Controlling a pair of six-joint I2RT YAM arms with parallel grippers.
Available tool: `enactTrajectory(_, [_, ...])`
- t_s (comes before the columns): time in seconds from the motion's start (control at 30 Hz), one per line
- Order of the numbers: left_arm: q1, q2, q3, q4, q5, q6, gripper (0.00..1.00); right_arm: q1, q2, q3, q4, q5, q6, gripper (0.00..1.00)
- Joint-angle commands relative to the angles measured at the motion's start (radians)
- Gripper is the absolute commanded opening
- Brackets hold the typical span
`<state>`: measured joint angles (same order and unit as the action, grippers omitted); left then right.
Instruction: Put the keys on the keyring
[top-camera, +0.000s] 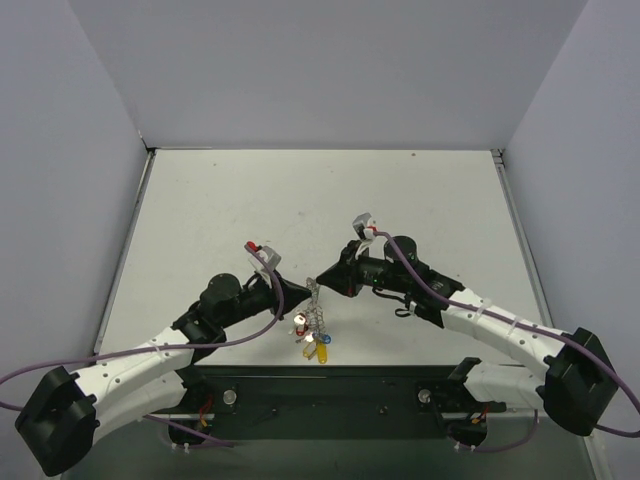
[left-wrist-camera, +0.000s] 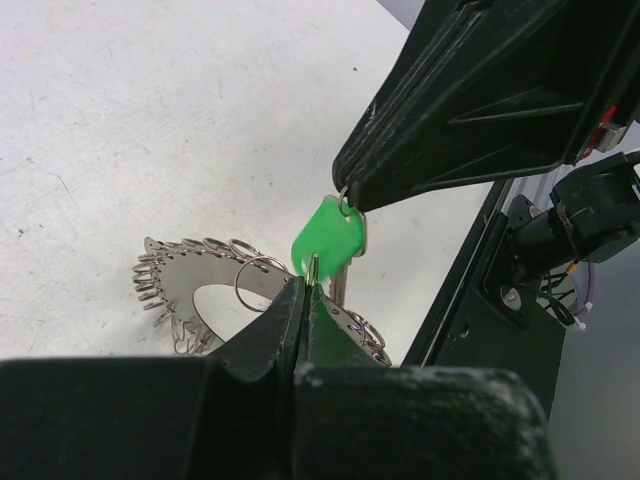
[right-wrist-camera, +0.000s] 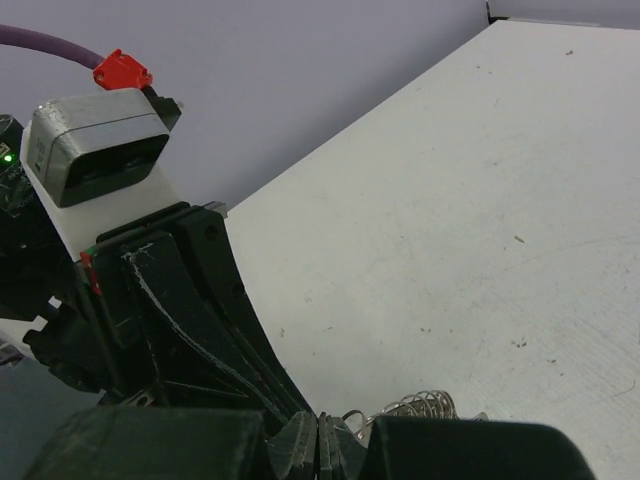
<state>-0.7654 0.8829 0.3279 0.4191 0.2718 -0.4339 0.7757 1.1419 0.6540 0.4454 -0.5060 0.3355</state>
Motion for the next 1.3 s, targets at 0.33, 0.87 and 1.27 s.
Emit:
enactTrajectory(0.33, [-0.005,-0.033,0.040,0.067,-0.045,-0.017,0.00,0.004,0.028,0.013,0.030,-0.106,-0.035,0.00])
enactTrajectory(0.87, [-0.006,-0.007,0.051,0.090,-0.005,-0.019,0.00,0.004,0.055,0.006,0.047,-0.074,-0.027,0.00])
enactTrajectory(1.27, [-0.006,-0.025,0.039,0.133,0.036,-0.029,0.00,0.004,0.067,-0.005,0.067,-0.069,-0.020,0.00])
